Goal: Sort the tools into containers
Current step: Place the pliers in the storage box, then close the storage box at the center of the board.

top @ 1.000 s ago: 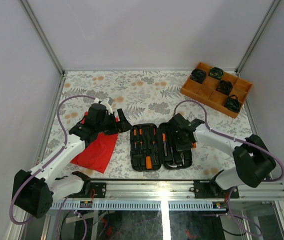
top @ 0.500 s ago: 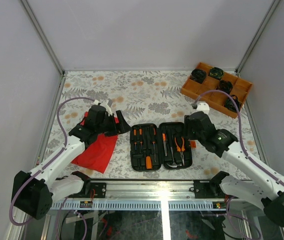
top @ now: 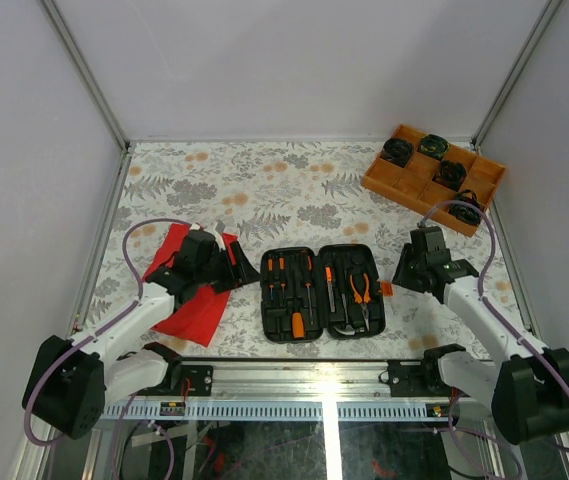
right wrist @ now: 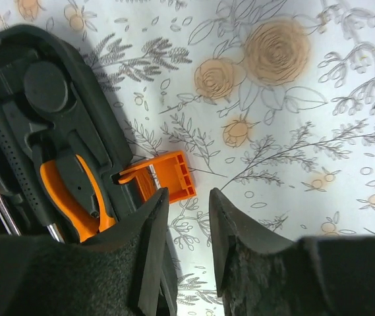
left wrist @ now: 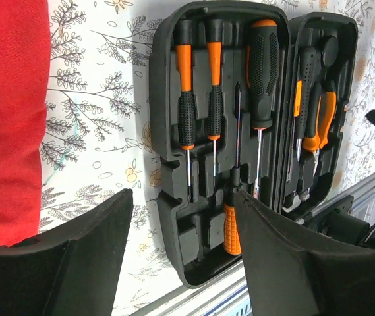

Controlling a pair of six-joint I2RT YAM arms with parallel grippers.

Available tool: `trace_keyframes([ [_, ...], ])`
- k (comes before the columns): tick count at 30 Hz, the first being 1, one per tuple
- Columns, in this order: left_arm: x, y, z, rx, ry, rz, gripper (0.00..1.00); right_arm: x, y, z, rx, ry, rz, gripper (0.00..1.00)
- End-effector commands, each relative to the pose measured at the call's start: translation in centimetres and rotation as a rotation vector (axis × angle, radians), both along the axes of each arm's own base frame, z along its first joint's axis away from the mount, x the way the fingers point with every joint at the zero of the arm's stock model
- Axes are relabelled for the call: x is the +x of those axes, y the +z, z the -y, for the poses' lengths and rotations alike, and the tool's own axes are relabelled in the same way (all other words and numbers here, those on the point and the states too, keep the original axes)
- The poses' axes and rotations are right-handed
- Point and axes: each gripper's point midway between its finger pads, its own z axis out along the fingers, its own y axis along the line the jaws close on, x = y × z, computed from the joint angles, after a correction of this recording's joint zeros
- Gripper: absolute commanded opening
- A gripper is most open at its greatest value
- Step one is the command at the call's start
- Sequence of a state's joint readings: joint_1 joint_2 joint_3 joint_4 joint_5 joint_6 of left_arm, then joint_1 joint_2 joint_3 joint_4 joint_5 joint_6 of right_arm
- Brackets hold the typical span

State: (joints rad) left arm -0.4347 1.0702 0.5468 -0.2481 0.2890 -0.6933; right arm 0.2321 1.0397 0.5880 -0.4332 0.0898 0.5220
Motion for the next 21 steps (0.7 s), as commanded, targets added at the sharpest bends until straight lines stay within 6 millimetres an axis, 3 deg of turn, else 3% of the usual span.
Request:
trace_keyframes([
  [1,0.8,0.4,1.2,-0.068,0.001,0.04,0.61,0.4,-0.6,-1.8,0.079,0.071,-0.035,0.37],
  [6,0.4,-0.7,3.1,-0.114,-0.047,0.005,0.61,-0.9,-2.7,-2.7,0.117,0.117,-0.127,0.34],
  [11,0.2,-1.8,5.1,-0.115,-0.098,-0.017,0.61,-0.9,-2.9,-3.9,0.177,0.152,-0.142,0.31],
  [21,0.6,-3.5,4.2,-0.035,-0.057,-0.04,0.63,-1.0,-3.3,-4.1,0.182,0.162,-0.145,0.33],
])
